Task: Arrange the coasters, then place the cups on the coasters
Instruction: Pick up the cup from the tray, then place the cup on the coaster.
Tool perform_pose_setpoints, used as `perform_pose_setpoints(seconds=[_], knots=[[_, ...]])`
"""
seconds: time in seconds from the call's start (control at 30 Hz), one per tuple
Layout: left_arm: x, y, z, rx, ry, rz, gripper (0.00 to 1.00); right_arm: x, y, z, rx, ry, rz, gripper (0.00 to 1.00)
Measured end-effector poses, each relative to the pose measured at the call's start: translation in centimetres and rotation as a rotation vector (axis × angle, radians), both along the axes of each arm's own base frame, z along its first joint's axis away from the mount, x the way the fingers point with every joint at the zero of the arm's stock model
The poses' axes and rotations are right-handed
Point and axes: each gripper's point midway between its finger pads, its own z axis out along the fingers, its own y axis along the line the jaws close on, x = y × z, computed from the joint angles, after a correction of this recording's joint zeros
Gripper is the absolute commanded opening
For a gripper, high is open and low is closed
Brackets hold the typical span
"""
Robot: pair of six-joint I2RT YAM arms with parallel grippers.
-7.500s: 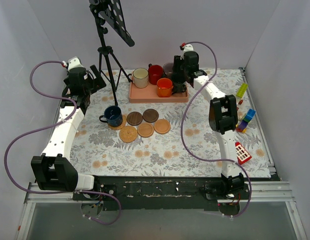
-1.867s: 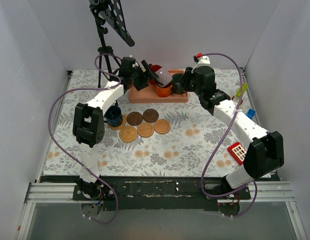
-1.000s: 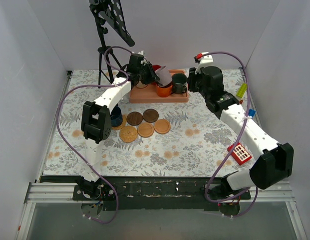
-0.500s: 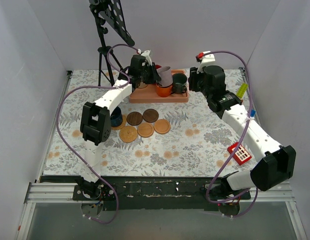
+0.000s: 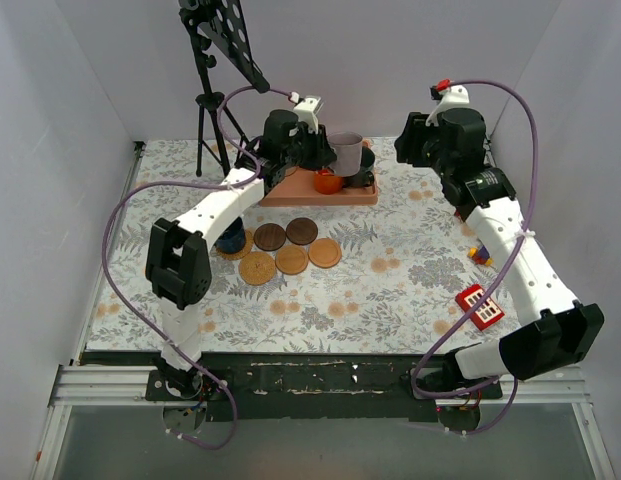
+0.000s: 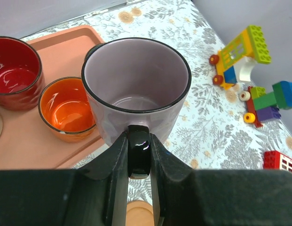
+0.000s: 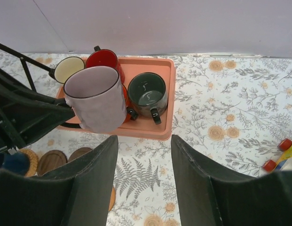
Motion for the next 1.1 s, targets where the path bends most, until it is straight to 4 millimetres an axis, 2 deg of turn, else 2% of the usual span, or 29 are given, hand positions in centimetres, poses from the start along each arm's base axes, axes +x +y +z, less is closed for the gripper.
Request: perform_pose_setpoints(seconds=[0.1,0.23,0.33,0.43,0.57,0.77,0.9,1.1], knots=[[-1.6,0.1,1.3,0.002,-0.033,-0.029,0.00,-0.4,-0.6,0.7,0.034,0.024,0.005,0.57],[-4.1,1.1,1.7,0.015,-0.045,-0.053,0.00,-1.0,-0.9,2.7,0.065,0.036,0.032,0.57],[-6.1,2.2,1.9,0.033,-0.059,-0.070,0.00,-1.4,-0.1,4.3,0.093,0.039,0.081,0.55],[-8.7,3.6,2.4,0.050,-0.090,-0.088,0.00,-1.9,1.3,4.8,0.121,0.071,0.163,0.51],[-12.8,5.4,3.7,0.067,-0.148,-0.123,0.00,-2.5,3.8,2.9,0.168,0.182,0.299,0.50],[-17.4,7.3,4.8,0.077,-0.201,-0.171,0.00,-3.9,7.2,-2.6,0.234,0.419,0.472,0.49],[-19.1,8.3,3.8,0.106,-0.198,-0.185,0.00,-5.2,9.7,-4.6,0.269,0.526,0.565,0.49],[-20.5,9.4,0.9,0.197,-0.164,-0.201,0.00,-7.8,13.1,-4.9,0.275,0.575,0.690,0.49]])
